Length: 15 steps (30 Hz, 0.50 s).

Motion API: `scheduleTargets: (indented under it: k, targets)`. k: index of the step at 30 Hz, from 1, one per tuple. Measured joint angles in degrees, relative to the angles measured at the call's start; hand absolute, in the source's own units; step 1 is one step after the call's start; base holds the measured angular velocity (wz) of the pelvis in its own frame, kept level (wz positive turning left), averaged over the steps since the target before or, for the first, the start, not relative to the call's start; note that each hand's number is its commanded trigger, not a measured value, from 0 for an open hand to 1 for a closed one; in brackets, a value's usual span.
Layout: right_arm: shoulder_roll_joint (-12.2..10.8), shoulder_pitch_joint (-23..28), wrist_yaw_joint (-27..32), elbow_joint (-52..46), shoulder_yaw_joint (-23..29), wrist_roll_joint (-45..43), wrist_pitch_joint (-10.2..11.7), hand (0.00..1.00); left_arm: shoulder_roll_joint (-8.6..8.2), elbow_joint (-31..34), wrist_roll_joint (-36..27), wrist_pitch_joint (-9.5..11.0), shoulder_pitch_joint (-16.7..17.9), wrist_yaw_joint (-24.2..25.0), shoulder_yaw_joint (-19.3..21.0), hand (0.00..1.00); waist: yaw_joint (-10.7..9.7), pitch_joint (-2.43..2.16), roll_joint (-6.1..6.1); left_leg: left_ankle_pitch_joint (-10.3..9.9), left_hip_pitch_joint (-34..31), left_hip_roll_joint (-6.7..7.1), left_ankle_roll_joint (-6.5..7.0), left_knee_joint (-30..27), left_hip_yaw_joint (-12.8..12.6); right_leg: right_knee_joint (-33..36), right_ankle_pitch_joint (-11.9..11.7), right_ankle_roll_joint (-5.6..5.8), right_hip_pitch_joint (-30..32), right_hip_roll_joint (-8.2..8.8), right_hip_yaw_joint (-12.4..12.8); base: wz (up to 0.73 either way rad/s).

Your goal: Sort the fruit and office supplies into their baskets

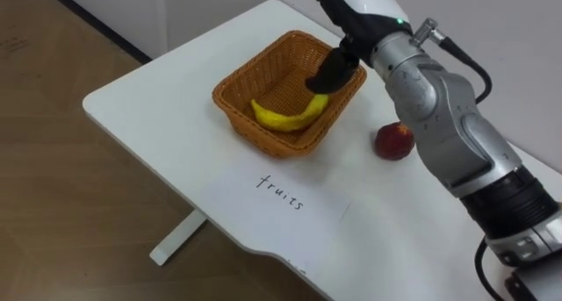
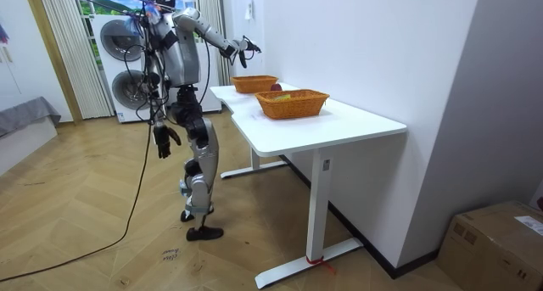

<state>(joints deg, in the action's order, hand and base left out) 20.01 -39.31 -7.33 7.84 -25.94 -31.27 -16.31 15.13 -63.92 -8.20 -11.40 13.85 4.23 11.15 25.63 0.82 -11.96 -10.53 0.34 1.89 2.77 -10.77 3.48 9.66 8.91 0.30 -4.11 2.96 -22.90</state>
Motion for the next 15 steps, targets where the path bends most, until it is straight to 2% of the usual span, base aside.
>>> scheduleTargets:
  k: [7, 12, 15]
  targets:
    - [0.0, 0.0, 0.9, 0.0, 0.0, 0.5, 0.1, 0.00, -0.16, -0.1, -0.2, -0.3, 0.4, -1.6, -0.2, 0.00, -0.5, -0.05, 0.08, 0.0, -0.1, 0.02, 0.00, -0.2, 0.0, 0.1, 0.0, 0.00, 0.0, 0.04, 0.0, 0.00]
    - [0.0, 0.0, 3.8, -0.1, 1.0, 4.1, 0.2, 0.00, -0.91, -0.2, -0.3, -0.2, 0.8, -2.6, -0.8, 0.00, -2.7, -0.17, 0.09, 0.0, -0.6, 0.21, 0.02, -0.7, 0.4, 0.1, 0.0, 0.00, 0.0, 0.14, -0.2, 0.06]
    - [0.0, 0.0, 4.9, 0.1, 2.6, 7.3, 0.7, 0.00, -1.59, -0.1, -1.1, -0.1, 1.1, -3.5, -0.9, 0.00, -4.0, -0.39, 0.68, 0.0, -0.6, 0.32, 0.09, -1.0, 0.4, 0.1, 0.0, 0.00, 0.0, 0.35, -0.7, 0.02]
